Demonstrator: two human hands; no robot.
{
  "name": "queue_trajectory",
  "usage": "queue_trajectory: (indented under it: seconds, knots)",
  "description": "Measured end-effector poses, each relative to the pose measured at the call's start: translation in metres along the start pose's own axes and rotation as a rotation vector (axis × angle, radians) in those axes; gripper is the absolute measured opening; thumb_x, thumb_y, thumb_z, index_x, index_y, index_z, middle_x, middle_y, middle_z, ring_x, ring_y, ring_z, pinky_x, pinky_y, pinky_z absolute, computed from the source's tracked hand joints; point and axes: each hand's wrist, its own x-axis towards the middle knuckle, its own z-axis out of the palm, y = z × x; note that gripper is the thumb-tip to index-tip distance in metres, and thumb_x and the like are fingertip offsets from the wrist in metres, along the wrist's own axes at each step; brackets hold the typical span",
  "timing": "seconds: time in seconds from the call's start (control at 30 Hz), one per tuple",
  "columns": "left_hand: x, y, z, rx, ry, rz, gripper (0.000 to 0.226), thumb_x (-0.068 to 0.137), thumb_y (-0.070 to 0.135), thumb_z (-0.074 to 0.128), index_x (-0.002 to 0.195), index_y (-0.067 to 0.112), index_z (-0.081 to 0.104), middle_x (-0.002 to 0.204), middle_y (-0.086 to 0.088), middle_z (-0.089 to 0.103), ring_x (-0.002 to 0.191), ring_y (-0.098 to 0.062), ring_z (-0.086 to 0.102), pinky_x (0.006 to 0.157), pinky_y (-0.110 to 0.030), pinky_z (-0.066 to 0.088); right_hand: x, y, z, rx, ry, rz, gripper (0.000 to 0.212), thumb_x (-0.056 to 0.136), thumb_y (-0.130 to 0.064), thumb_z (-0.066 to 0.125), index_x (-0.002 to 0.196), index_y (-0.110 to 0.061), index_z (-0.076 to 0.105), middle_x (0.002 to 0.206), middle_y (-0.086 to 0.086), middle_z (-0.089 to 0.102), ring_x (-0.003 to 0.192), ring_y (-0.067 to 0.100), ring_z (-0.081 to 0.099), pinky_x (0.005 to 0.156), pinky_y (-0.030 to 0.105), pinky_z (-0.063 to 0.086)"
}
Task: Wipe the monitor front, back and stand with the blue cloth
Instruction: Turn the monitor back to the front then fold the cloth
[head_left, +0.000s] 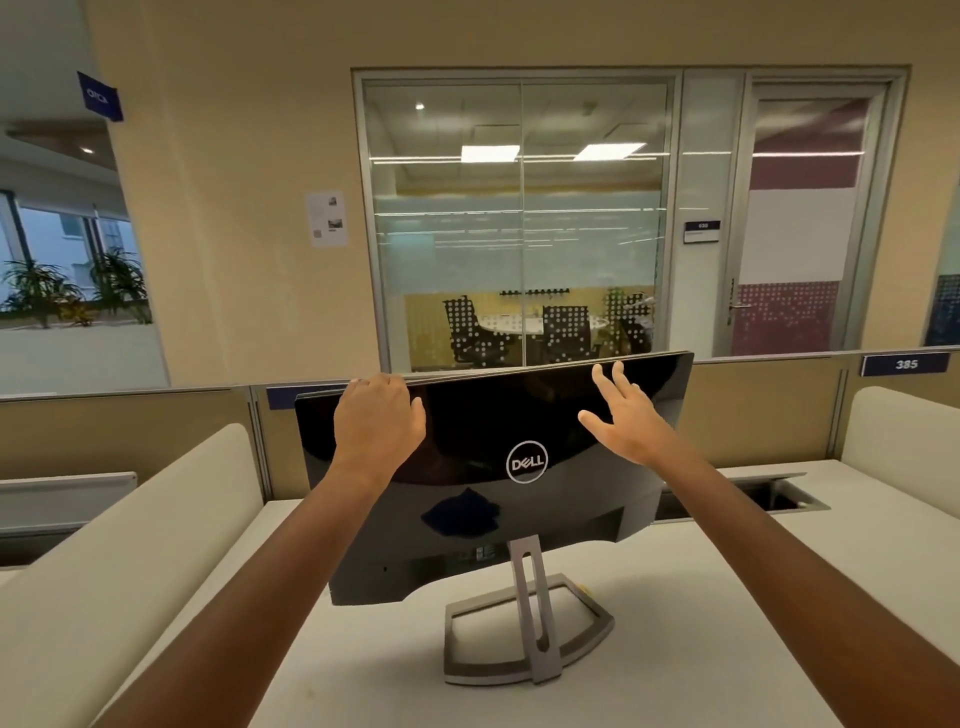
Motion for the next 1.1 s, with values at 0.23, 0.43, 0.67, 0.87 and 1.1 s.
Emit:
queue_trajectory:
  seconds: [0.23, 0.43, 0.67, 0.87, 1.1]
  knots:
    - [-0.011, 0.021, -0.005, 0.196, -0.007, -0.031, 0.044, 0.095, 0.036, 0.034, 0.108, -0.001, 0.055, 0.101, -0.013, 0.061, 0.093, -0.027, 0.058, 0.080, -0.032, 0.044, 0.015, -0.005, -0.003, 0.156, 0.007, -0.022, 0.065, 0.094, -0.038, 0.047, 0.147, -0.020, 0.015, 0.157, 0.006, -0.002, 0.140, 0.030, 0.020, 0.110, 0.040, 0.025]
    - [-0.017, 0.036, -0.009, 0.251, -0.005, -0.034, 0.042, 0.095, 0.031, 0.035, 0.105, -0.004, 0.056, 0.097, -0.016, 0.061, 0.089, -0.029, 0.058, 0.078, -0.033, 0.044, 0.025, -0.010, -0.004, 0.230, -0.024, 0.010, 0.065, 0.093, -0.038, 0.049, 0.146, -0.018, 0.018, 0.156, 0.007, 0.009, 0.138, 0.032, 0.024, 0.109, 0.039, 0.025]
    - [-0.025, 0.059, -0.018, 0.324, -0.027, -0.036, 0.030, 0.096, 0.017, 0.038, 0.106, -0.003, 0.059, 0.100, -0.017, 0.064, 0.090, -0.029, 0.061, 0.078, -0.034, 0.044, 0.035, -0.021, -0.004, 0.300, -0.045, 0.083, 0.056, 0.093, -0.020, 0.045, 0.143, -0.015, 0.022, 0.138, 0.021, 0.041, 0.120, 0.035, 0.045, 0.090, 0.033, 0.037]
    - [-0.025, 0.071, -0.034, 0.350, -0.064, 0.078, 0.026, 0.093, 0.007, 0.043, 0.113, 0.000, 0.059, 0.108, -0.017, 0.064, 0.099, -0.033, 0.061, 0.084, -0.039, 0.048, 0.041, -0.026, -0.003, 0.308, -0.077, 0.088, 0.061, 0.091, -0.008, 0.040, 0.147, -0.016, 0.017, 0.138, 0.020, 0.042, 0.119, 0.033, 0.046, 0.087, 0.029, 0.036]
    - [-0.011, 0.037, -0.065, 0.304, -0.128, 0.360, 0.027, 0.093, 0.011, 0.037, 0.103, 0.005, 0.062, 0.088, -0.011, 0.061, 0.088, -0.026, 0.062, 0.063, -0.029, 0.038, 0.036, -0.032, -0.011, 0.192, -0.166, -0.010, 0.063, 0.091, -0.005, 0.039, 0.148, -0.014, 0.014, 0.153, 0.008, 0.023, 0.135, 0.026, 0.031, 0.104, 0.032, 0.031]
